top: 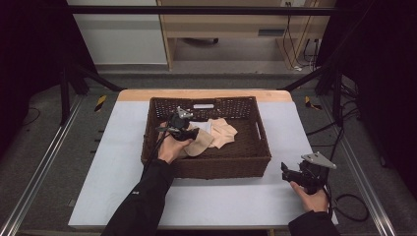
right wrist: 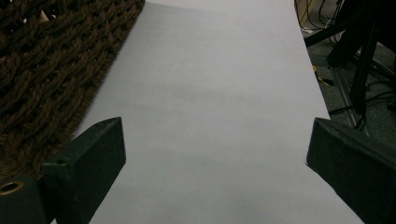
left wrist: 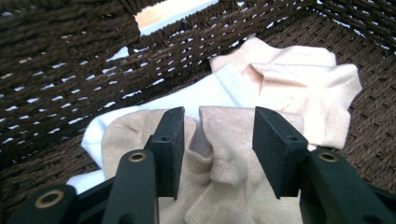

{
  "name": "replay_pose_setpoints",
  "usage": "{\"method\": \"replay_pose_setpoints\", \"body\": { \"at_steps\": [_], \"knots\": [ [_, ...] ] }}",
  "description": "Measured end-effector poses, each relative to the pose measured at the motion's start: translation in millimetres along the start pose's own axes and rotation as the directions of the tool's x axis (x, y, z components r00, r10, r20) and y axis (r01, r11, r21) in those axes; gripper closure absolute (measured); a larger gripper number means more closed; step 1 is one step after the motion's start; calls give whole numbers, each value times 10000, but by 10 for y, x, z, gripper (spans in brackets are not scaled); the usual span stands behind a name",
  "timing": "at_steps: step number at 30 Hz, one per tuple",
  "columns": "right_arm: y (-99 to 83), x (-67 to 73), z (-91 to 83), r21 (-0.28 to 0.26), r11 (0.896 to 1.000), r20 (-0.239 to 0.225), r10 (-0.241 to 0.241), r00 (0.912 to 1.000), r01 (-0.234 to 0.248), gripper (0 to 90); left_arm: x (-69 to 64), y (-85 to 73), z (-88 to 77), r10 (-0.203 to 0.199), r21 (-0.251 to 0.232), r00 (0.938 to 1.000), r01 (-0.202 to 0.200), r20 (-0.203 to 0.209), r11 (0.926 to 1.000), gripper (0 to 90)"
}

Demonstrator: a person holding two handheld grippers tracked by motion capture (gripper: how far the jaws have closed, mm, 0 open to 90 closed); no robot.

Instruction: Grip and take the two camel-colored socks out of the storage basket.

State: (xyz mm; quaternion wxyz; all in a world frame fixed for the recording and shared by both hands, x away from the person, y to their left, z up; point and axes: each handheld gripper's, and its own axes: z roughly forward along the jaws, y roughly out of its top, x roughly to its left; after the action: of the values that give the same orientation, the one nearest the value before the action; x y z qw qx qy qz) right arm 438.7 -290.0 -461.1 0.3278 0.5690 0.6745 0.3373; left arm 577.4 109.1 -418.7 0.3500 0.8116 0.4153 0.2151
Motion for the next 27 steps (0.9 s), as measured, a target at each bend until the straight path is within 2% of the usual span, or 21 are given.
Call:
{"method": "replay_pose_setpoints", "body": {
  "at_steps": [5,12,19,23,26,27],
  "knots": [
    [-2,0,1,-9,10000,23,-44,10000,44,51,-33,-10,30,514,368,9986,-510,-100,9980,553],
    [-2,2,-7,1,10000,15,-26,10000,26,53,-59,-22,69,771,812,9968,-786,218,9936,595],
    [-1,4,3,77,9999,7,-87,10000,87,55,-63,-25,86,756,1120,9961,-804,465,9904,709],
    [-2,5,4,88,9999,34,-90,10000,90,55,-74,-19,76,836,1336,9955,-890,455,9870,783],
    [-4,10,3,100,9999,54,-114,9999,113,55,-72,-6,34,708,1226,9964,-761,468,9895,812],
    [-4,10,3,101,9999,59,-127,9999,126,55,-73,-1,16,575,1044,9969,-629,538,9925,815]
  ]
}}
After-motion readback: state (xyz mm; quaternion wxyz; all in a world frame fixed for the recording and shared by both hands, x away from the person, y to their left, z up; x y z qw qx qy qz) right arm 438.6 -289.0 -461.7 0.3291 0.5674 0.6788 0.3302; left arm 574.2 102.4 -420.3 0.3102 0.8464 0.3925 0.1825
